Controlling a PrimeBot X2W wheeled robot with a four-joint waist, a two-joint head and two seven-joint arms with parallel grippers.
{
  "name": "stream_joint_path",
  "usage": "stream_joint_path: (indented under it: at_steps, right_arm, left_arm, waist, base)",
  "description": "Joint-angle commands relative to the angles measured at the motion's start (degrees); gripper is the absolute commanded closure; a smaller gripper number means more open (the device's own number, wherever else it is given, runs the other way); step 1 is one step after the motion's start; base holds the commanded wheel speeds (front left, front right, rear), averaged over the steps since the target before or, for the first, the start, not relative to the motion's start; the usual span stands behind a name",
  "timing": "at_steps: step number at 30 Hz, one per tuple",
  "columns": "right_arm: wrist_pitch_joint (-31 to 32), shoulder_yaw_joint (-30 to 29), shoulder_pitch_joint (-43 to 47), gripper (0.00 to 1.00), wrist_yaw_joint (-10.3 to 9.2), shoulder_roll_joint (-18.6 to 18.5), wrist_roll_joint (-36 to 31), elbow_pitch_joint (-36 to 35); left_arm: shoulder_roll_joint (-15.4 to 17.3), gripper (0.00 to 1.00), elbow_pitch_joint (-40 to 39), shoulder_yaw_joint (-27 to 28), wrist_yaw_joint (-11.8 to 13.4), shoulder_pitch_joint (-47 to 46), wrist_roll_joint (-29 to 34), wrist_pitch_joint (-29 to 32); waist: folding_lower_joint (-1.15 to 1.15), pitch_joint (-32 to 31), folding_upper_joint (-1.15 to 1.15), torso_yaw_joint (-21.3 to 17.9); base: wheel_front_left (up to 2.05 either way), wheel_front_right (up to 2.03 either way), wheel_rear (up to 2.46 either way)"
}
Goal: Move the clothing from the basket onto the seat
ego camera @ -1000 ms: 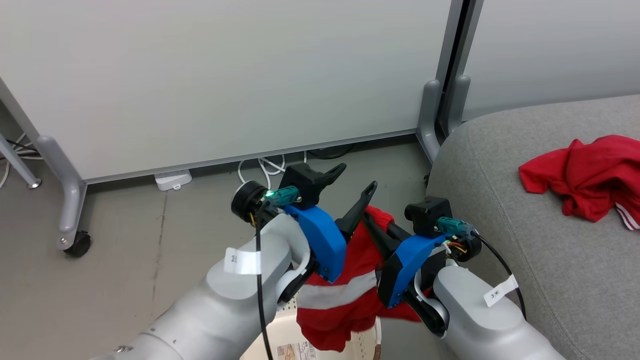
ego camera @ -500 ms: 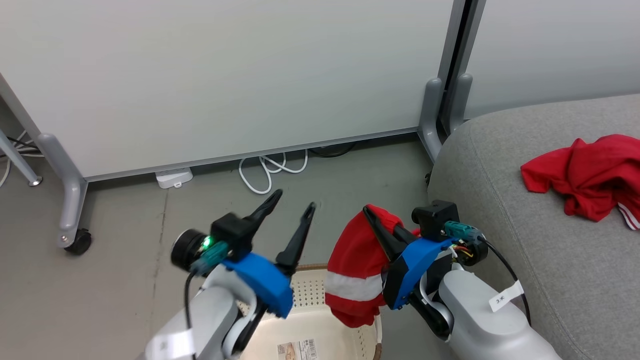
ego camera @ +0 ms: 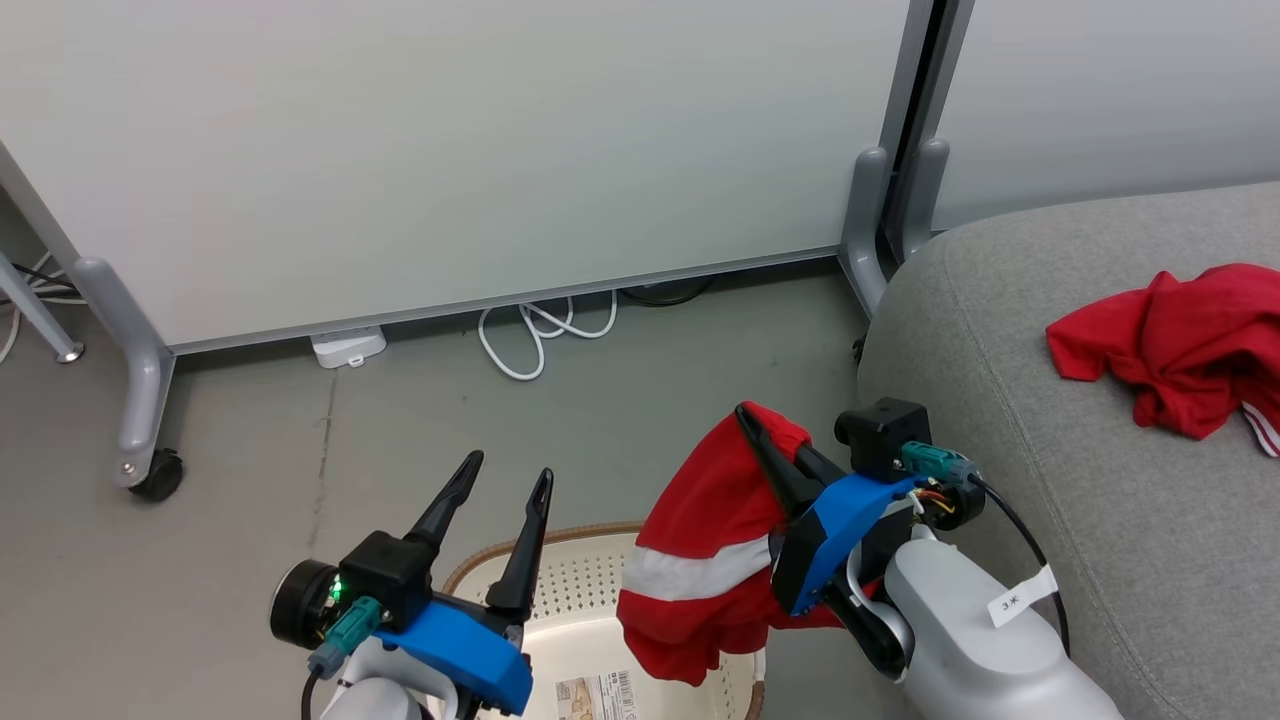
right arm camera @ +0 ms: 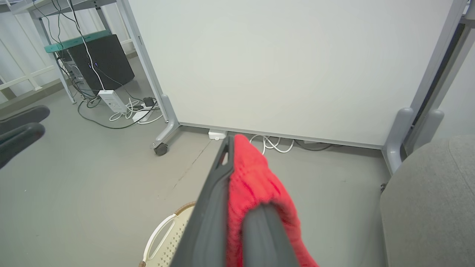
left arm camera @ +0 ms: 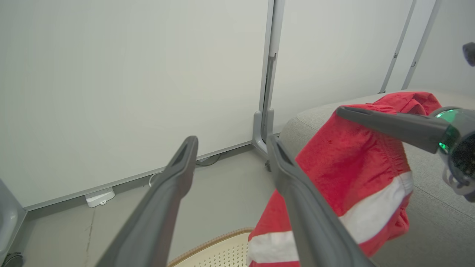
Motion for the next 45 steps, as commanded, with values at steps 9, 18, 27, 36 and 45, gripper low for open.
stream_joint_path:
  at_steps: [9,18,27,36,45]
  right_arm:
    - [-0.22,-0.76,1.2,1.0,0.01,-0.06,-0.44,-1.13]
    - [-0.22,-0.8,1.22,1.0,0.01,-0.06,-0.51,-1.47]
    - [-0.22,-0.4,0.59,1.0,0.01,-0.06,-0.18,-1.71]
    - [-0.22,-0.69,0.31,1.0,0.01,-0.06,-0.43,-2.45]
    - [-0.23,-1.44,0.49,1.0,0.01,-0.06,-1.16,-2.92]
  left_arm:
    - [-2.8,0.0,-0.35,6.2,-3.26,3.93,5.64,-0.27]
    - [-4.57,0.0,0.53,7.77,-4.61,4.38,7.71,-0.27]
    - [-5.32,0.0,0.74,8.01,-4.89,3.75,8.45,-0.27]
    - [-4.79,0.0,0.3,6.92,-4.82,2.65,7.91,-0.27]
    - [-4.34,0.0,0.21,6.26,-4.82,2.22,7.57,-0.27]
  waist:
    - [0.0,0.04,0.0,-0.43]
    - [0.0,0.43,0.0,-2.45]
    - [0.0,1.2,0.0,-7.19]
    - [0.0,2.33,0.0,-13.89]
    - [0.0,2.88,0.0,-20.21]
  base:
    - [0.0,0.0,0.0]
    - [0.0,0.0,0.0]
    - [0.0,0.0,0.0]
    - [0.0,0.0,0.0]
    - [0.0,0.0,0.0]
